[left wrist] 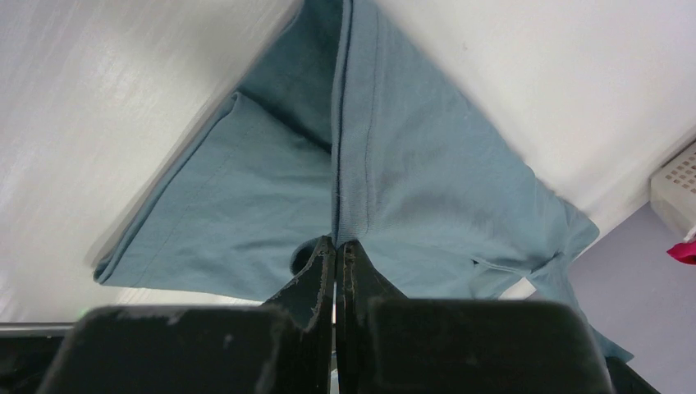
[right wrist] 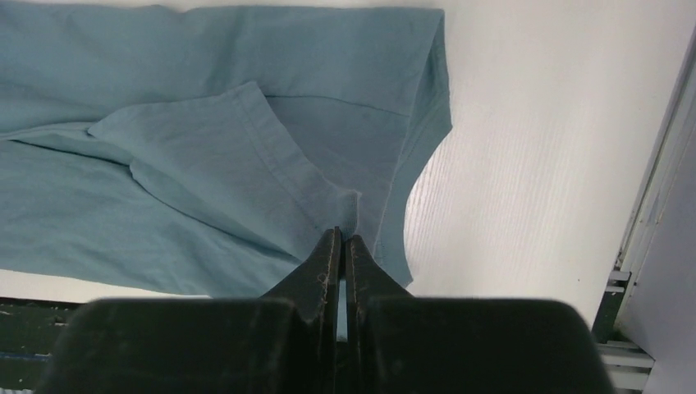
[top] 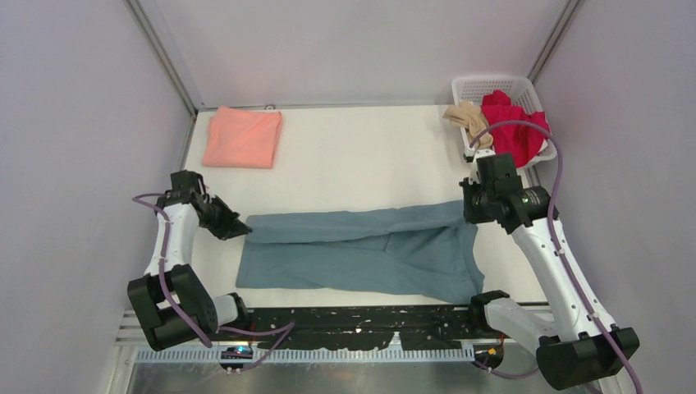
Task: Fold and stack the t-shirts
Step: Fold the other side of the tshirt into a rectangle
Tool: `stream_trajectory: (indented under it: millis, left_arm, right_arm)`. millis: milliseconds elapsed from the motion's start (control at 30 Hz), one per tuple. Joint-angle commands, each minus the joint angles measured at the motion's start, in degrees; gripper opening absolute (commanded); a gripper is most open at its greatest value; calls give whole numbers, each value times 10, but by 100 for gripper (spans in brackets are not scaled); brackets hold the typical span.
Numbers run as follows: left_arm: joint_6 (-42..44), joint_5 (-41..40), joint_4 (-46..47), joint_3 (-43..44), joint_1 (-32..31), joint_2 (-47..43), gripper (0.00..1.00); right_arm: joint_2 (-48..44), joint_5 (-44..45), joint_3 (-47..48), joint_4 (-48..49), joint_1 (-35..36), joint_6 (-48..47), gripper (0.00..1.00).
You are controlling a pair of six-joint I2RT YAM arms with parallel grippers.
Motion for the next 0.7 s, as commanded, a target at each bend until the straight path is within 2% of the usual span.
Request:
stream_trajectory:
  millis: [0, 267, 667]
  left_arm:
    - [16, -16, -25, 10, 5, -9, 0]
    - [23, -34, -29, 22, 4, 6, 0]
    - [31, -48, -37, 24, 5, 22, 0]
  right_arm:
    - [23, -35, 43, -72, 1, 34, 7]
    - [37, -135, 32, -146, 3, 58, 6]
    - [43, -136, 3, -196, 3, 75, 6]
